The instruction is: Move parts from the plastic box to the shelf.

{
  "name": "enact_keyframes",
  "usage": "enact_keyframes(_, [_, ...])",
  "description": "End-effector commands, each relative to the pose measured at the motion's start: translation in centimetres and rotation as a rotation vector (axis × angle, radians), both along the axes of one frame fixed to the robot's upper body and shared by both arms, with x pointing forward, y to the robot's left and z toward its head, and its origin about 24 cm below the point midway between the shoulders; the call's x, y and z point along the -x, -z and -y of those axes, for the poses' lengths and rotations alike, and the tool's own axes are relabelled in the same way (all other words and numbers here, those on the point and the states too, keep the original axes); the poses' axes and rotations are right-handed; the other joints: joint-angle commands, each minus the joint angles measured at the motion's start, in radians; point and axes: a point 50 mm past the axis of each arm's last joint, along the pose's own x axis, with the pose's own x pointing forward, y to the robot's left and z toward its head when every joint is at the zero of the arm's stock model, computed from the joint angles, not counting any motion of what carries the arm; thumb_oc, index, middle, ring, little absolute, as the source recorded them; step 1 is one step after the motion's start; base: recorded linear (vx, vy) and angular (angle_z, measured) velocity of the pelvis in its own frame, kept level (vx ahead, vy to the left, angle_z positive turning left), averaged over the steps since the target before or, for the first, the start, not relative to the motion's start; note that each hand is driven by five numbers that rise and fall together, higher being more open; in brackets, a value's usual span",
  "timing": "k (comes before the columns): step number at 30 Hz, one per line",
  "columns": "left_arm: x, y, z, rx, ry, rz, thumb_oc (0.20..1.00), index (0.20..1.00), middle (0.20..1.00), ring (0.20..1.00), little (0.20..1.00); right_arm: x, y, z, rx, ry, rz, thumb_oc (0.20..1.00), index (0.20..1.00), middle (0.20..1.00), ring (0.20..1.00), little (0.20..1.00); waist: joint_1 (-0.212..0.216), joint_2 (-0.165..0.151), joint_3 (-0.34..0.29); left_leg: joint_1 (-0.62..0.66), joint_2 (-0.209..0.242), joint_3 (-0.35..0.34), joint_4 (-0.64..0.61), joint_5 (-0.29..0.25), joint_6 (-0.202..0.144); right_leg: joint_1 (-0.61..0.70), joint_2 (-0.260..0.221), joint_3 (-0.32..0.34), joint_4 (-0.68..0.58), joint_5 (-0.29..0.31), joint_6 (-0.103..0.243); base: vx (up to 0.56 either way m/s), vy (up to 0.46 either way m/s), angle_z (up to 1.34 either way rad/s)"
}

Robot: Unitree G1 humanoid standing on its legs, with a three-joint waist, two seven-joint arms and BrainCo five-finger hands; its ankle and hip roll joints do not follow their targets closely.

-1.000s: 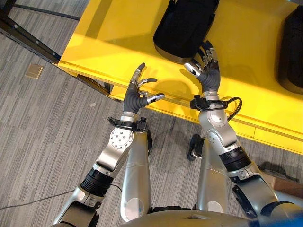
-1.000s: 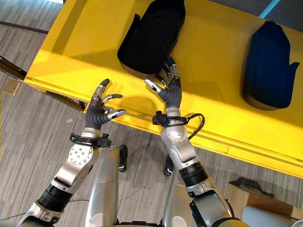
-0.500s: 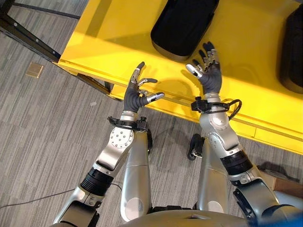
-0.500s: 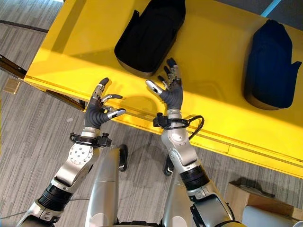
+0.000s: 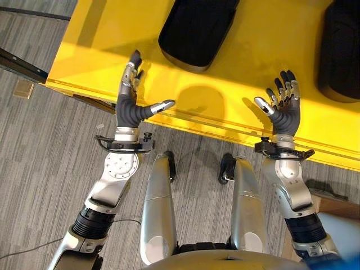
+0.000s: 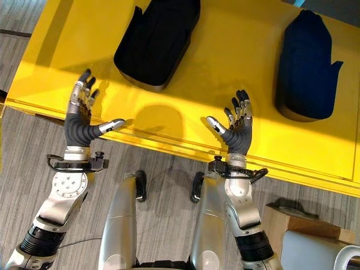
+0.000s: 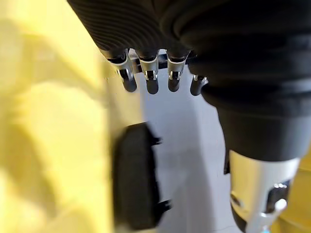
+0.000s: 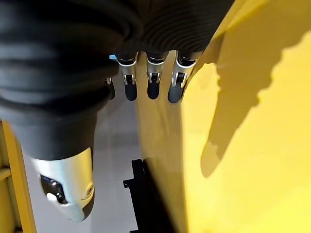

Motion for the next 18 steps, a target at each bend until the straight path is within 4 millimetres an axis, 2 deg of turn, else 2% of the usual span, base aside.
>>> enact_keyframes(1, [0.9, -3.4, 0.9, -0.015, -0.023, 0.25, 1.0, 1.0, 1.0, 1.0, 1.0, 0.3, -2.9, -0.3, -0.009, -0.024, 0.168, 1.0, 1.0, 1.0, 1.0, 1.0, -0.003, 0.027, -0.027, 0.054, 0.033, -0.014, -0.007, -0.085, -0.033, 0.048, 0.0, -0.015, -0.087, 0.083, 0.04, 0.02, -0.005, -0.05])
enact_keyframes(2, [0.5, -4.3, 1.0, -0.009, -0.053, 0.299, 1.0, 1.0, 1.0, 1.0, 1.0, 0.1, -3.3, -0.4, 0.001, -0.017, 0.183, 1.0, 1.0, 1.0, 1.0, 1.0, -0.008, 0.028, -0.031, 0.06, 0.034, -0.012, -0.012, -0.084, -0.033, 0.052, 0.0, -0.014, -0.089, 0.083, 0.042, 0.03, -0.001, -0.05])
enact_keyframes(8, [-1.4, -5.9, 0.7, -0.001, -0.15, 0.347, 1.0, 1.0, 1.0, 1.0, 1.0, -0.7, -5.3, -1.4, -0.015, -0.048, 0.257, 1.0, 1.0, 1.0, 1.0, 1.0, -0.015, 0.032, -0.039, 0.073, 0.036, -0.005, -0.012, -0.085, -0.034, 0.06, 0.002, -0.006, -0.086, 0.08, 0.043, 0.01, 0.01, -0.03])
enact_keyframes(14, [-4.0, -6.2, 0.1, 0.06, -0.197, 0.282, 1.0, 1.0, 1.0, 1.0, 1.0, -1.7, -7.0, -2.9, -0.03, -0.09, 0.304, 1.0, 1.0, 1.0, 1.0, 1.0, -0.021, 0.035, -0.04, 0.075, 0.038, -0.002, -0.007, -0.083, -0.035, 0.062, 0.004, -0.003, -0.083, 0.085, 0.042, 0.0, 0.01, 0.0])
enact_keyframes(17, [-6.7, -6.4, -1.0, 0.154, -0.214, 0.178, 1.0, 1.0, 1.0, 1.0, 1.0, -2.8, -8.4, -4.0, -0.024, -0.105, 0.323, 1.0, 1.0, 1.0, 1.0, 1.0, -0.025, 0.04, -0.039, 0.072, 0.037, 0.0, -0.006, -0.077, -0.036, 0.061, 0.005, 0.0, -0.085, 0.092, 0.041, -0.01, 0.04, -0.02])
enact_keyframes(18, [-7.0, -6.8, -1.3, 0.164, -0.224, 0.175, 1.0, 1.0, 1.0, 1.0, 1.0, -3.0, -8.5, -4.2, -0.037, -0.114, 0.32, 1.0, 1.0, 1.0, 1.0, 1.0, -0.025, 0.041, -0.037, 0.07, 0.037, 0.0, -0.003, -0.076, -0.036, 0.059, 0.005, 0.001, -0.084, 0.093, 0.041, -0.01, 0.046, -0.04])
